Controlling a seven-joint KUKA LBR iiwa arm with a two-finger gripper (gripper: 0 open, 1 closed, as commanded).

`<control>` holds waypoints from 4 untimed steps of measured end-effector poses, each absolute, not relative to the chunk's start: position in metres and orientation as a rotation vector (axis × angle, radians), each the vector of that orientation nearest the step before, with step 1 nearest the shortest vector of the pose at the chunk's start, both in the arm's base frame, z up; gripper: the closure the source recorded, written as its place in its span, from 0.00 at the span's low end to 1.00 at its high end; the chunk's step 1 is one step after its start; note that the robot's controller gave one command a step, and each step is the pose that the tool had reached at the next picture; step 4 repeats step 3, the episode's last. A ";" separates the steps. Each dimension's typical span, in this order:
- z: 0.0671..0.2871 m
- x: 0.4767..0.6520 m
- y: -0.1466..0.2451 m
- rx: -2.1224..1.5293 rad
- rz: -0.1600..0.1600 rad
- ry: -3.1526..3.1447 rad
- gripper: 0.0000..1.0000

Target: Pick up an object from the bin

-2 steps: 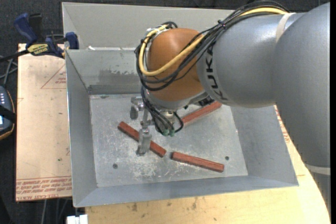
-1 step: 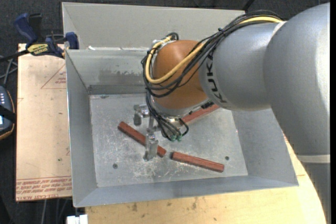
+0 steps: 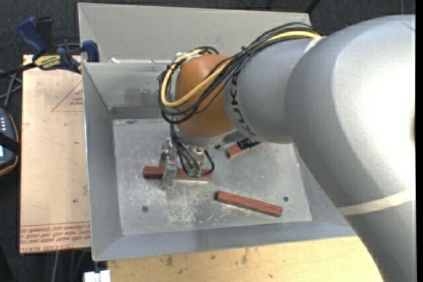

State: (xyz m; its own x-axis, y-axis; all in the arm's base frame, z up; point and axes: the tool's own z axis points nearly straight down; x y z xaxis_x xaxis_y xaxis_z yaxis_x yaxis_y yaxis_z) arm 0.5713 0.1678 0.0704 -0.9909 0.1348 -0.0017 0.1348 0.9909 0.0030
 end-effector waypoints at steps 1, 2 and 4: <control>0.070 0.571 0.168 0.213 0.005 3.132 1.00; 0.107 0.578 0.149 0.229 0.002 3.135 1.00; 0.220 0.573 0.204 0.116 0.002 3.138 1.00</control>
Offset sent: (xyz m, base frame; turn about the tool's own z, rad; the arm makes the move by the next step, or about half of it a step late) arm 0.0109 -0.0264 0.0515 0.0141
